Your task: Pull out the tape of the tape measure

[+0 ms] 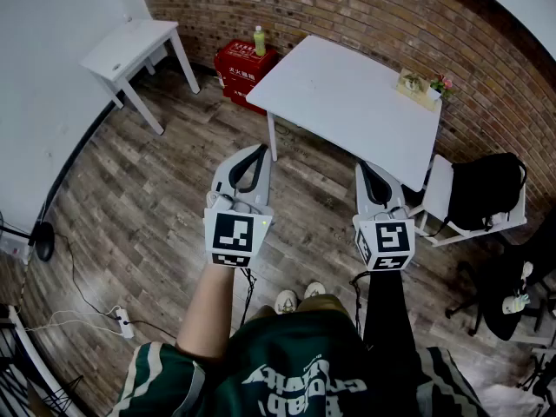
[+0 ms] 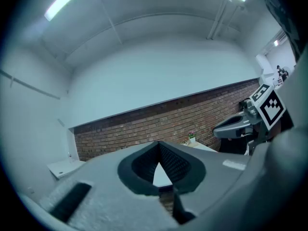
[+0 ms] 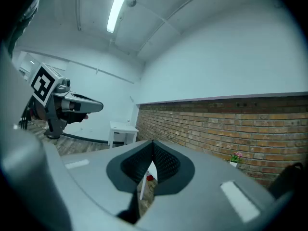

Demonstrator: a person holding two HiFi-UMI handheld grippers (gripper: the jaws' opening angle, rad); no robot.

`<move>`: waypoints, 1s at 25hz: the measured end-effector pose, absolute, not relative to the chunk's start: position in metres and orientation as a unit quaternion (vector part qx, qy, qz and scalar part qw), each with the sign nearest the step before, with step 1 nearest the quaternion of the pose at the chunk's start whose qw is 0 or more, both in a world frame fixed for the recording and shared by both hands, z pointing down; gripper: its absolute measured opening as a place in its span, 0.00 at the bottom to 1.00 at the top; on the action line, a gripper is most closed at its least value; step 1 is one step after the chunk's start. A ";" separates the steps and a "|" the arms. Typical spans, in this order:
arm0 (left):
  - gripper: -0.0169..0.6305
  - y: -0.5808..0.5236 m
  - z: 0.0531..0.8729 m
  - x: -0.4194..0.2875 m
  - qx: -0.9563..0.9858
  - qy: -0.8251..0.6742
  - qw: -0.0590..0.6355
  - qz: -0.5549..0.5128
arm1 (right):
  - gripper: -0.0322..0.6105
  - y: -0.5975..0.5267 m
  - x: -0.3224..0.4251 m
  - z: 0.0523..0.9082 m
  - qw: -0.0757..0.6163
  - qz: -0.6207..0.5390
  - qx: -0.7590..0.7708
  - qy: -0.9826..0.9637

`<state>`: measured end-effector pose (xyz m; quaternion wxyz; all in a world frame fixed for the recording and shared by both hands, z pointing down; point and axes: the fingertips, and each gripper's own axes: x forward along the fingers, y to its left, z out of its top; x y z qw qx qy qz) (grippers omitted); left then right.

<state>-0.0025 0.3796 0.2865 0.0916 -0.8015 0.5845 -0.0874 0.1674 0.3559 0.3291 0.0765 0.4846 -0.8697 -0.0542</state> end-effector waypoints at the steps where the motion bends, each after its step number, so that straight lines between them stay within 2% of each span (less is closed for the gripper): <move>1: 0.04 0.383 0.287 -0.003 -0.801 0.585 0.091 -0.088 | 0.07 0.359 0.167 0.330 0.078 -0.055 0.483 -0.870; 15: 0.04 0.400 0.297 -0.007 -0.794 0.597 0.078 -0.082 | 0.07 0.376 0.172 0.337 0.071 -0.046 0.498 -0.863; 17: 0.04 0.399 0.296 -0.008 -0.791 0.601 0.080 -0.080 | 0.16 0.375 0.172 0.338 0.067 -0.045 0.496 -0.865; 18: 0.04 0.398 0.296 -0.007 -0.792 0.600 0.080 -0.079 | 0.16 0.373 0.173 0.338 0.065 -0.044 0.495 -0.865; 20: 0.16 0.394 0.297 -0.004 -0.797 0.594 0.078 -0.076 | 0.17 0.368 0.176 0.337 0.060 -0.043 0.495 -0.866; 21: 0.19 0.391 0.297 -0.002 -0.798 0.592 0.077 -0.075 | 0.18 0.365 0.176 0.337 0.058 -0.042 0.494 -0.866; 25: 0.20 0.375 0.303 0.000 -0.799 0.592 0.075 -0.075 | 0.19 0.348 0.175 0.342 0.055 -0.041 0.486 -0.871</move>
